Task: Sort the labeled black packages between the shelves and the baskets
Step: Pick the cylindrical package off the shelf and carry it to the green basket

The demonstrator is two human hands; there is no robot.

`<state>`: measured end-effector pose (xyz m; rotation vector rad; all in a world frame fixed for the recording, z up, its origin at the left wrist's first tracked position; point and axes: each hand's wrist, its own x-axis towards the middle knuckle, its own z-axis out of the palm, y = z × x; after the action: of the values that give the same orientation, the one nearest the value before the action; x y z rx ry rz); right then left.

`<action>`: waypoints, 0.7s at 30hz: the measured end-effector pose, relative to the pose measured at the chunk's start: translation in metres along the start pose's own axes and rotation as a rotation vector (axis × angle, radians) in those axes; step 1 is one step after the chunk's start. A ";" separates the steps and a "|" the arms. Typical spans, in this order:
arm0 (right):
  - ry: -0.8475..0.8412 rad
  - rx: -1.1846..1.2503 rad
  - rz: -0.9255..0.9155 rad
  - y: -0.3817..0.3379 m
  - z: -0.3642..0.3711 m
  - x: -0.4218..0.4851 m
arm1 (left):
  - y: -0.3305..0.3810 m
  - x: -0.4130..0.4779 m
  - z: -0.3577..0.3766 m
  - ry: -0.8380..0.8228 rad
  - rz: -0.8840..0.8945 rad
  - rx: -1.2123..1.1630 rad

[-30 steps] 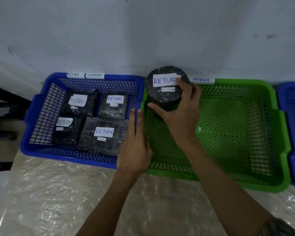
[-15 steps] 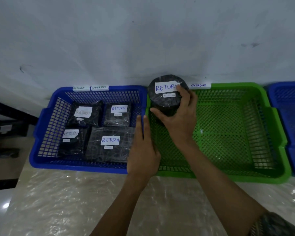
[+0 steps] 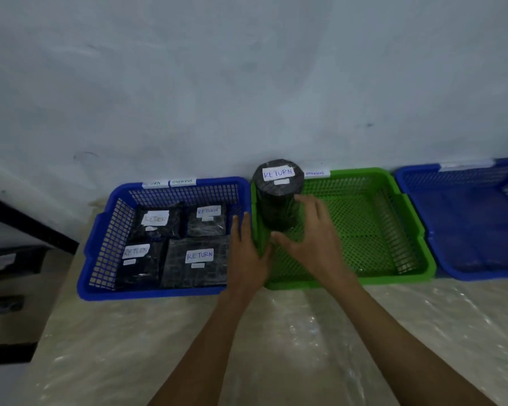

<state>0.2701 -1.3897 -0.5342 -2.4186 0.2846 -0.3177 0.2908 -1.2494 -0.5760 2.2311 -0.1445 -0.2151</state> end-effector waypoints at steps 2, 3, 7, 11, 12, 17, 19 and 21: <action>-0.008 -0.012 -0.065 -0.011 -0.013 -0.019 | 0.008 -0.006 -0.016 0.016 0.042 0.039; -0.012 -0.011 -0.096 -0.016 -0.019 -0.029 | 0.013 -0.011 -0.027 0.024 0.073 0.057; -0.046 0.052 -0.193 -0.039 -0.044 -0.069 | 0.032 -0.046 -0.072 0.069 0.239 0.099; -0.108 0.128 -0.288 -0.063 -0.072 -0.115 | 0.050 -0.108 -0.118 0.079 0.251 0.100; -0.134 0.141 -0.312 -0.069 -0.079 -0.128 | 0.053 -0.127 -0.128 0.055 0.241 0.110; -0.269 0.140 -0.357 -0.102 -0.110 -0.196 | 0.061 -0.228 -0.170 -0.026 0.208 0.179; -0.314 0.136 -0.371 -0.117 -0.117 -0.221 | 0.062 -0.266 -0.186 -0.010 0.200 0.187; -0.351 0.137 -0.387 -0.132 -0.124 -0.243 | 0.059 -0.299 -0.201 0.029 0.185 0.180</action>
<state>0.0183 -1.2956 -0.3931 -2.3292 -0.3536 -0.0720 0.0379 -1.0792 -0.3759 2.3808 -0.3648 -0.0709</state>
